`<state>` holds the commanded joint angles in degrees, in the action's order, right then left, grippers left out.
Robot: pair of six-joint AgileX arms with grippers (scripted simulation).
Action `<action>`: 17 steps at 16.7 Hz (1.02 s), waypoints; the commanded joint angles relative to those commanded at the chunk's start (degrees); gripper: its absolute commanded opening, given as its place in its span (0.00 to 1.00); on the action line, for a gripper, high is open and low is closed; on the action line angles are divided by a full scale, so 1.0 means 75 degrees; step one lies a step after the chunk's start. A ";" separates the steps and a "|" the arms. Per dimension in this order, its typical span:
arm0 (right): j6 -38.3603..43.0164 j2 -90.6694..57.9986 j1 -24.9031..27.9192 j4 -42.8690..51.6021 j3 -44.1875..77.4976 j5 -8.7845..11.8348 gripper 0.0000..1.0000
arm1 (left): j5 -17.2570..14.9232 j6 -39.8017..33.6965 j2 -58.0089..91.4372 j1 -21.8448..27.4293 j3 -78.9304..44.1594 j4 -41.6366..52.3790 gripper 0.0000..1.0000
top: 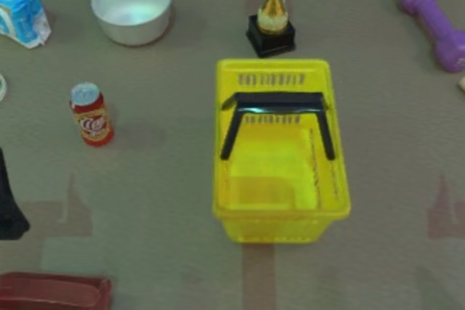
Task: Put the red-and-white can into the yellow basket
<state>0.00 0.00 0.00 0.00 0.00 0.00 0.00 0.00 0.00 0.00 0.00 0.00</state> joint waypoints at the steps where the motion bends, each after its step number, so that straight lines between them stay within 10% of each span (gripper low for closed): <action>1: 0.0000 0.0000 0.0000 0.0000 0.0000 0.0000 1.00 | 0.0000 0.0000 0.0000 0.0000 0.0000 0.0000 1.00; 17: 0.0000 0.0000 0.0000 0.0000 0.0000 0.0000 1.00 | -0.0050 0.2594 0.8346 0.0749 -0.7356 0.5004 1.00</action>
<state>0.00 0.00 0.00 0.00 0.00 0.00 -0.37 19.45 62.60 5.62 -55.17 37.53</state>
